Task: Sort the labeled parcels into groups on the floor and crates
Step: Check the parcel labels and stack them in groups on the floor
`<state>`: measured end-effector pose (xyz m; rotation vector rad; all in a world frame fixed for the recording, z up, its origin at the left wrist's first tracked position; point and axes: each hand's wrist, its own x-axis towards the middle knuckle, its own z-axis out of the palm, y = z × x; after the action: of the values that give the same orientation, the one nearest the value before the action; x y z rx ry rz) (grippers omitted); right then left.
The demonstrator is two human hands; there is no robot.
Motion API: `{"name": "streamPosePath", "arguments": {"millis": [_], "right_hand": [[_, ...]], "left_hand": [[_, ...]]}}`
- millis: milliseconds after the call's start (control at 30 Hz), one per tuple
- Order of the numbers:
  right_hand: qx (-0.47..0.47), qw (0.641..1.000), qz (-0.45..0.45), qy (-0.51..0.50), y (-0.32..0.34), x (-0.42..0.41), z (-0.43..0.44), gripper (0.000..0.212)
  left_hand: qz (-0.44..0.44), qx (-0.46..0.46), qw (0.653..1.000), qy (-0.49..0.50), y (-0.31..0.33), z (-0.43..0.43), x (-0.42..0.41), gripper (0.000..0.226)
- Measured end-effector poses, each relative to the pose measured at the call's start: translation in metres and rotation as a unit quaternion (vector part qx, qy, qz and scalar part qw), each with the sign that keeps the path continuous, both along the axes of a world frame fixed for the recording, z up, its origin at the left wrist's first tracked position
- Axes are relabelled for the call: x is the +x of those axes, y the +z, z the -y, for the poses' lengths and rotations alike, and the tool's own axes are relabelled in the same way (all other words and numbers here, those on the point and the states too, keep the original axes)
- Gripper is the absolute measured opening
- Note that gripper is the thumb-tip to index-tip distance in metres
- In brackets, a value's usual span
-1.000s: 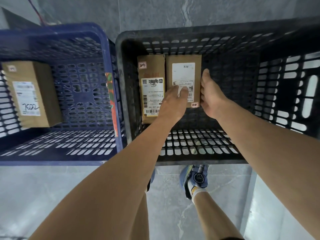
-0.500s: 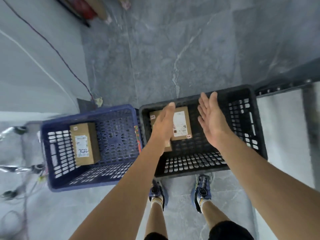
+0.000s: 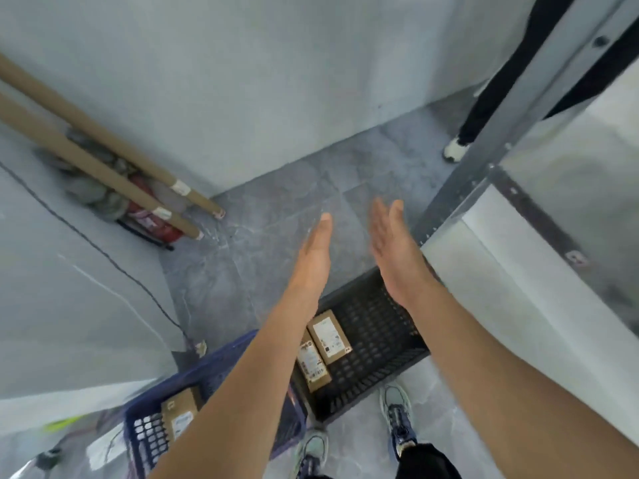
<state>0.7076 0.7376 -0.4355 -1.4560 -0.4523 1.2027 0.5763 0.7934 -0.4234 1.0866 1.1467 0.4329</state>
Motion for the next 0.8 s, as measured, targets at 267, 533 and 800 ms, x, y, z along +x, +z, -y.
{"name": "streamPosePath", "arguments": {"millis": [267, 533, 800], "right_hand": [[0.063, 0.99, 0.016, -0.128, 0.138, -0.037, 0.071, 0.091], [0.087, 0.952, 0.1, -0.275, 0.219, -0.032, 0.185, 0.068], [0.088, 0.895, 0.131, -0.417, 0.254, -0.035, 0.348, 0.07]], "left_hand": [[0.072, 0.061, 0.987, -0.132, 0.115, 0.029, -0.009, 0.067], [0.142, 0.086, 0.943, -0.289, 0.193, 0.113, 0.039, 0.05], [0.172, 0.091, 0.882, -0.43, 0.229, 0.261, 0.08, 0.061]]}}
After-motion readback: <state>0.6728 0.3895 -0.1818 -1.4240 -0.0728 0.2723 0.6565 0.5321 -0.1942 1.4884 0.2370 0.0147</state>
